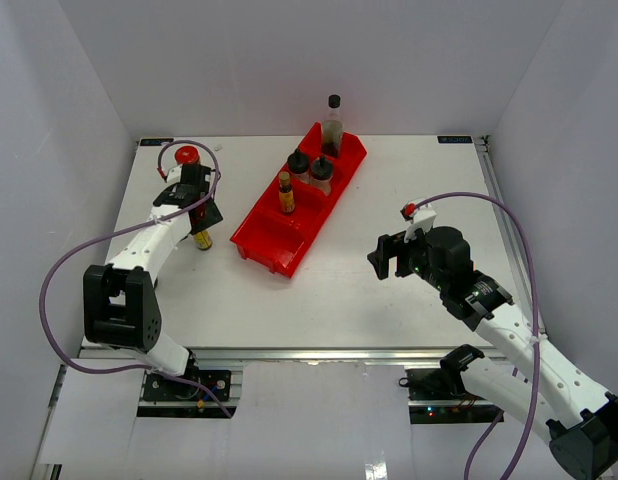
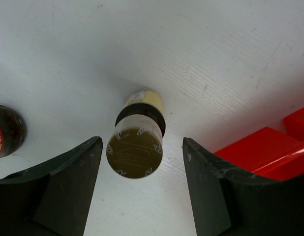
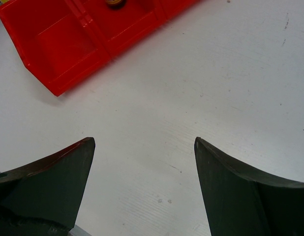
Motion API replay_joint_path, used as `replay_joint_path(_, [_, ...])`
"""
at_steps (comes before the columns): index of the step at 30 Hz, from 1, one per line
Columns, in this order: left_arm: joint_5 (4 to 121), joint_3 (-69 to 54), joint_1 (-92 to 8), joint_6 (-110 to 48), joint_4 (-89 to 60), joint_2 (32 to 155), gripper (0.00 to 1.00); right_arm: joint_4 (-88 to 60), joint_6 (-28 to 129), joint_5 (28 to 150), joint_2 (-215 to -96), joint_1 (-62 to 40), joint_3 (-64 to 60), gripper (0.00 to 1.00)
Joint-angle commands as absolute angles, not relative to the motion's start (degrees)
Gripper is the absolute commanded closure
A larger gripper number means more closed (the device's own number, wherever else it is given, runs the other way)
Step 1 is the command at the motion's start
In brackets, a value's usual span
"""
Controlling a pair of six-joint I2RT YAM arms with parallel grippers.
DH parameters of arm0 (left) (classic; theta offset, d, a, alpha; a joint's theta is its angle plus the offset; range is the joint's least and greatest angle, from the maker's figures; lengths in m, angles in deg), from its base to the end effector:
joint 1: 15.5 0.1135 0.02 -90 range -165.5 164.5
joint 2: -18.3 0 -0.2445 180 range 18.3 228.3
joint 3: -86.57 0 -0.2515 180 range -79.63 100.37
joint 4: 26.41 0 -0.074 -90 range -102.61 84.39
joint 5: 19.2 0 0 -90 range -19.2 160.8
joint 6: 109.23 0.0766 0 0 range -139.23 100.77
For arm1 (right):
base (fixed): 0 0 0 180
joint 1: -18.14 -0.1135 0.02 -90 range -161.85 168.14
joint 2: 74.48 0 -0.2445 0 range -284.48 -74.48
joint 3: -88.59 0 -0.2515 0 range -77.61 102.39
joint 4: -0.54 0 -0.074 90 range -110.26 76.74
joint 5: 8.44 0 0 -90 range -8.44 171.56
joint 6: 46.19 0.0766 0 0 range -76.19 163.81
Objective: Organize the condiment bottles
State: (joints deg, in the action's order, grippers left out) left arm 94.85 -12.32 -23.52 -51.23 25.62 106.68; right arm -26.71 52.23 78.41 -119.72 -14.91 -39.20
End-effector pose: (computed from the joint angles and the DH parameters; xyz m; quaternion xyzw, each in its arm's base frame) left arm 0.3371 -0.0160 0.2023 -0.2499 0.9111 0.1002 0.3120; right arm 0.2023 0.1266 0.2655 -0.1596 0.8047 0.1812 0.5423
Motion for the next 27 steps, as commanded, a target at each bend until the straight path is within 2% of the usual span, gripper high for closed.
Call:
replay_joint_path(1, [94.78, -13.24, -22.53, -51.63, 22.36, 106.99, 0.24, -24.41, 51.81, 78.68, -118.34, -14.90, -39.63, 0.12])
replay_joint_path(9, [94.70, -12.83, -21.91, -51.15, 21.43, 108.54, 0.30, -24.25, 51.81, 79.19, -118.27, -14.90, -39.47, 0.12])
replay_joint_path(16, [93.73, -13.28, -21.83, -49.99, 20.18, 108.29, 0.45, -24.25, 51.81, 79.45, -117.98, -14.90, -39.38, 0.12])
replay_joint_path(19, [93.54, -13.61, -21.83, -49.97, 20.47, 108.02, 0.65, -24.16, 51.81, 79.45, -118.18, -14.90, -39.34, 0.12])
replay_joint_path(23, [93.00, -13.03, -22.08, -49.58, 22.14, 107.52, 0.98, -24.16, 51.81, 79.45, -118.34, -14.90, -39.15, 0.12])
replay_joint_path(27, [93.56, -11.88, -22.78, -48.95, 24.63, 106.38, 1.00, -24.08, 51.81, 79.36, -118.33, -14.90, -39.29, 0.12])
